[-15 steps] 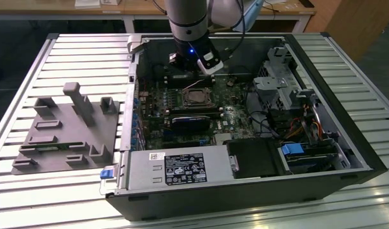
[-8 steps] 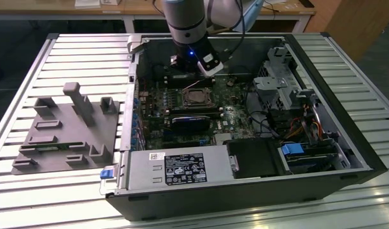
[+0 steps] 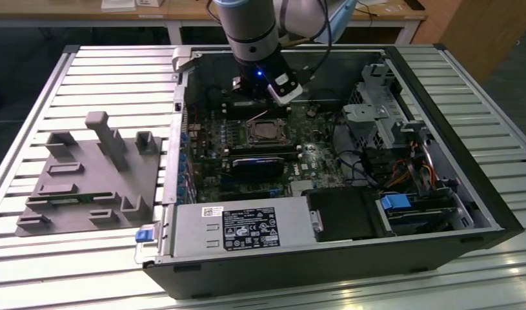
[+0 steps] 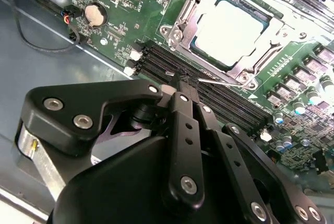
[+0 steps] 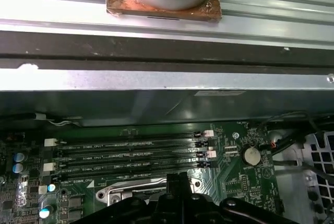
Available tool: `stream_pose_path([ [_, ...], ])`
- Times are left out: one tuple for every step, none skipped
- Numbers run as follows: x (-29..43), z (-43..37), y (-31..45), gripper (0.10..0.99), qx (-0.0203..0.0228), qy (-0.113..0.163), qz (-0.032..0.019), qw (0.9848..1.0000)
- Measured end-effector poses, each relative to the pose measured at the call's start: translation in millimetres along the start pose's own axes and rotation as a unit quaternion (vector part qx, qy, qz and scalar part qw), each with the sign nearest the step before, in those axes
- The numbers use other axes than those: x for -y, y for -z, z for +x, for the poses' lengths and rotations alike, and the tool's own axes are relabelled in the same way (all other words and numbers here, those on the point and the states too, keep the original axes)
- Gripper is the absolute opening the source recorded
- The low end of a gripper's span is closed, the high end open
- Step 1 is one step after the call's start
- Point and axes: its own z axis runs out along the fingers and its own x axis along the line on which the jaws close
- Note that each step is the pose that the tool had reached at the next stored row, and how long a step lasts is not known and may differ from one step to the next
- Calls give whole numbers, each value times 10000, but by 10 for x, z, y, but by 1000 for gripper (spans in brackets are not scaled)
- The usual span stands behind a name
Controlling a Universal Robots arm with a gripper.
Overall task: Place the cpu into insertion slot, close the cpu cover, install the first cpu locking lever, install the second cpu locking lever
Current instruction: 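Install the first cpu locking lever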
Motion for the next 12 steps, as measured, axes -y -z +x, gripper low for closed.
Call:
stream_pose_path([
  [0, 1, -1, 102, 0, 0, 0, 10000],
  [1, 2, -6, 102, 1, 1, 1, 10000],
  [3, 5, -12, 102, 3, 3, 9, 10000],
  [5, 7, -18, 102, 5, 6, 22, 10000],
  [7, 8, -24, 102, 8, 10, 33, 10000],
  [8, 9, -28, 102, 9, 14, 45, 10000],
  [9, 9, -28, 102, 9, 15, 49, 10000],
  [9, 9, -28, 102, 9, 16, 49, 10000],
  [9, 9, -28, 102, 9, 16, 50, 10000],
  [9, 10, -29, 102, 10, 15, 50, 10000],
  [9, 10, -29, 102, 10, 15, 49, 10000],
  [9, 10, -31, 102, 11, 15, 49, 10000],
])
